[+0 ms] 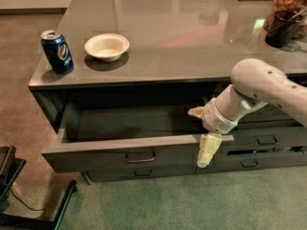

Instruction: Open top drawer

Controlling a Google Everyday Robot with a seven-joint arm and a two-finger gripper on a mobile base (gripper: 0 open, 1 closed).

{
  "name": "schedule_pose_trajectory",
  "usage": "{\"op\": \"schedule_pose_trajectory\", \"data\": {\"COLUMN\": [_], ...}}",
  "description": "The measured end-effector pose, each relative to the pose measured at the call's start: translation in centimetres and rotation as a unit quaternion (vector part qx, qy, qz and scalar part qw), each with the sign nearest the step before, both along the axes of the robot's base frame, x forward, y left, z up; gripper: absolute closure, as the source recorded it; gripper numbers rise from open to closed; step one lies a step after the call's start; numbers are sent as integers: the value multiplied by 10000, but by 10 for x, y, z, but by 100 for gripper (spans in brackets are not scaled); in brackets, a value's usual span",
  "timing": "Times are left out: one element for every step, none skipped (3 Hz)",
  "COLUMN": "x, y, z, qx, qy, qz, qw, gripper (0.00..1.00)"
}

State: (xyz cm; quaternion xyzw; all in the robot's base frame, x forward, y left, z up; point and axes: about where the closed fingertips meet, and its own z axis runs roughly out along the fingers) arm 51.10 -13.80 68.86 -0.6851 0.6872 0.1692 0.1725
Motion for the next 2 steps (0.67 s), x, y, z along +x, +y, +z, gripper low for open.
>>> {"op": "schedule_pose_trajectory", "data": {"x": [-20,-23], "y": [-19,-22], "z": [56,89], "qx": [-429,-565], "qy": [-990,-1332], "qz": [-383,-459], "qw": [9934,9884], "gripper": [0,0]}}
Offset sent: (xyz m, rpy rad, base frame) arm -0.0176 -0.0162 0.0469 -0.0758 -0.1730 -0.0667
